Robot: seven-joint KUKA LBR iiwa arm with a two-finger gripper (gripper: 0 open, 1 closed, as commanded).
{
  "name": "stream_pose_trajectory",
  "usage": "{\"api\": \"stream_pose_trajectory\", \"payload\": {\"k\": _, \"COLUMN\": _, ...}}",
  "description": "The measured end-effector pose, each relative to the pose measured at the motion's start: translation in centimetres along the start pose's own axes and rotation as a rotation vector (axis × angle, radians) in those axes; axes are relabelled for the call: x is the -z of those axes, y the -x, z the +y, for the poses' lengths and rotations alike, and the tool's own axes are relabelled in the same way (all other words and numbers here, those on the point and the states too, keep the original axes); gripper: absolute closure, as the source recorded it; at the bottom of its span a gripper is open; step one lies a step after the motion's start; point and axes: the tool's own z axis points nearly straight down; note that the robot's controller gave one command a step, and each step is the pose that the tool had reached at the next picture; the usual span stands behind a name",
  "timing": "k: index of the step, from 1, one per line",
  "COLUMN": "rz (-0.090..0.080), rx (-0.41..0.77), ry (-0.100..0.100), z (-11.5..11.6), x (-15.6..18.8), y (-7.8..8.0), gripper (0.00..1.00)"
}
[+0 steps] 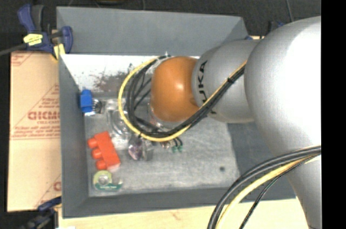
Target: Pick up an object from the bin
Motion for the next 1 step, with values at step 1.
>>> {"api": "stream_pose_trajectory", "payload": {"k": 1, "rz": -0.006, "rx": 0.028, "ry": -0.001, "z": 4.22, "x": 13.81, "y": -3.40, "gripper": 1.00}}
